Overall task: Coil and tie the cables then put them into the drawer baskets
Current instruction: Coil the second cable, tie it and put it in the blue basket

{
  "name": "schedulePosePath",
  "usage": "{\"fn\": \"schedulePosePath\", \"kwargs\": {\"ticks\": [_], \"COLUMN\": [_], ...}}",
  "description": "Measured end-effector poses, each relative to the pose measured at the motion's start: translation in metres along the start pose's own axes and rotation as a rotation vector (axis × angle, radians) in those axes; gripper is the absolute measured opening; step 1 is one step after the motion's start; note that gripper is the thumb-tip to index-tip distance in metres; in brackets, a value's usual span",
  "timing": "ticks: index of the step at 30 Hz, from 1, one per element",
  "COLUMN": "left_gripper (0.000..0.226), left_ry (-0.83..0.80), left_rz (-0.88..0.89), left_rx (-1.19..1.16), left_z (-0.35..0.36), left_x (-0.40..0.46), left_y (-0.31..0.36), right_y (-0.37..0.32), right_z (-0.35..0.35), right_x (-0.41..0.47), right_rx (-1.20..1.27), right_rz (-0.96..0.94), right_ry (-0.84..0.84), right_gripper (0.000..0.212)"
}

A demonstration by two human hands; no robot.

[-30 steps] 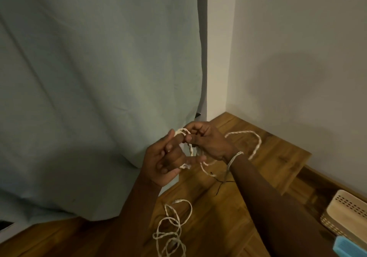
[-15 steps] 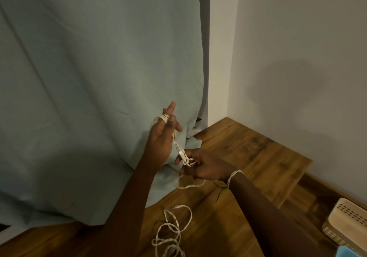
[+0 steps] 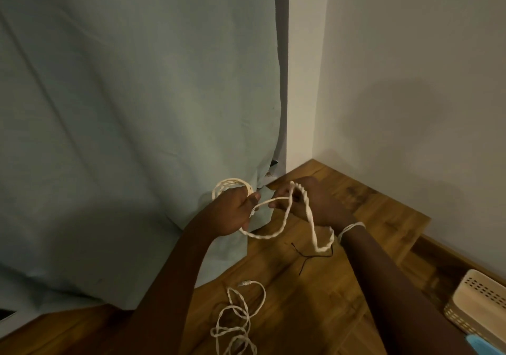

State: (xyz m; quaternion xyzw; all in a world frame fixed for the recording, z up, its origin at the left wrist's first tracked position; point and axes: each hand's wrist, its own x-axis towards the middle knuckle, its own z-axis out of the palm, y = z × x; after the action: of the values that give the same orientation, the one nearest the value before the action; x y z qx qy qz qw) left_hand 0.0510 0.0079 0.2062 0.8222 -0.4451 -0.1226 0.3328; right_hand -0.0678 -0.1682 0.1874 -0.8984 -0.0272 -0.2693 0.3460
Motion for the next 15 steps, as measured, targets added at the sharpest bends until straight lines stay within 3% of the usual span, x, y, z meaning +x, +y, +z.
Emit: {"fn": "schedulePosePath", "kwargs": {"ticks": [3, 6, 9, 12, 15], "left_gripper": [0.037, 0.036, 0.041, 0.043, 0.027], "left_ry": [-0.047, -0.146, -0.266, -0.298, -0.368], "left_rz": [0.002, 0.024, 0.109, 0.127, 0.146], "left_rx": [-0.079, -0.07, -0.126, -0.283, -0.406], "left_z": [-0.0036, -0.0066, -0.0084, -0.0096, -0.01], "left_x": [-0.0006, -0.0019, -0.0039, -0.0057, -0.0077], "left_y": [-0.0008, -0.004, -0.0047, -0.0035, -0.0027], "right_y": [-0.0009, 0.0002, -0.0002, 0.0022, 0.0001], "right_z": [-0.0089, -0.0114, -0.0128, -0.0092, -0.0037], "right_x": [0.002, 0.0018, 0.0006, 0.0039, 0.0063], "right_rx": [0.13, 0.116, 0.107, 0.073, 0.119], "right_rz": [0.044, 0.087, 0.076, 0.047, 0.073], "right_ry": [-0.048, -0.121, -0.156, -0.09, -0.035], "right_gripper": [0.011, 0.022, 0.018, 0.018, 0.024]}}
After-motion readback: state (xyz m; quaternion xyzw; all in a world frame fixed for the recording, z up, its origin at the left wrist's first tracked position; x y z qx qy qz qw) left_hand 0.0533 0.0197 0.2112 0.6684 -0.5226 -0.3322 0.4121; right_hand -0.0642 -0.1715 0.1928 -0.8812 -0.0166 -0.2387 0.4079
